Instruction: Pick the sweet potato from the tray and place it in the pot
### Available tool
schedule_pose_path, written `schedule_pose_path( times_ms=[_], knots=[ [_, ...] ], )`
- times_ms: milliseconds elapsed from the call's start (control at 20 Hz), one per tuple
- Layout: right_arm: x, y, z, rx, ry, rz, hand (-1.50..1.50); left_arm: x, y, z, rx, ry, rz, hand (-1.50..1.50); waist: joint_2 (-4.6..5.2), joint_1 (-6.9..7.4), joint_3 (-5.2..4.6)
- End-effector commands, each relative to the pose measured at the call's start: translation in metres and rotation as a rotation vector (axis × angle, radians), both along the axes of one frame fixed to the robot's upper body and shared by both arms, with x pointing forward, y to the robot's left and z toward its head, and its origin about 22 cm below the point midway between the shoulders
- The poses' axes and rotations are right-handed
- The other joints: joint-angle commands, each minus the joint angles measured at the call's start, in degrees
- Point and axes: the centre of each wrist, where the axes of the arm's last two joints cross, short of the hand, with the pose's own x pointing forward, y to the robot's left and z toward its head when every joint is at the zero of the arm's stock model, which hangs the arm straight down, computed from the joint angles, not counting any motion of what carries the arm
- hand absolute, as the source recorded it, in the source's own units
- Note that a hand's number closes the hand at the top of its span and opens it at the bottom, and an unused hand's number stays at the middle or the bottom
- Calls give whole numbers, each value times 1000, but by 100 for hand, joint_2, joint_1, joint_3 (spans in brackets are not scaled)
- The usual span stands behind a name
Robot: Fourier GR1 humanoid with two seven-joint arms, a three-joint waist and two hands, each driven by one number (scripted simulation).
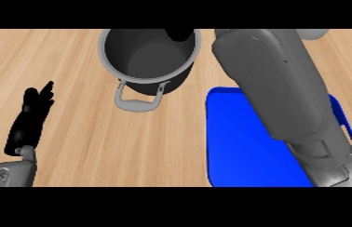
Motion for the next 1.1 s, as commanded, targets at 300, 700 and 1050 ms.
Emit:
schedule_pose_path(
  times_ms=[300, 700, 1050],
  knots=[
    [40, 36, -69, 29, 285, -17, -150, -4, -5, -10, -12, -10, -18, 0, 52, 149, -2],
    [48, 22, -102, 356, 296, 1, -150, -3, -10, -7, 3, -9, -48, 0, 54, 241, 3],
    [65, -8, -78, 679, 153, -77, -150, -8, -7, -7, -22, -6, -10, 0, 53, 132, 7]
  ],
)
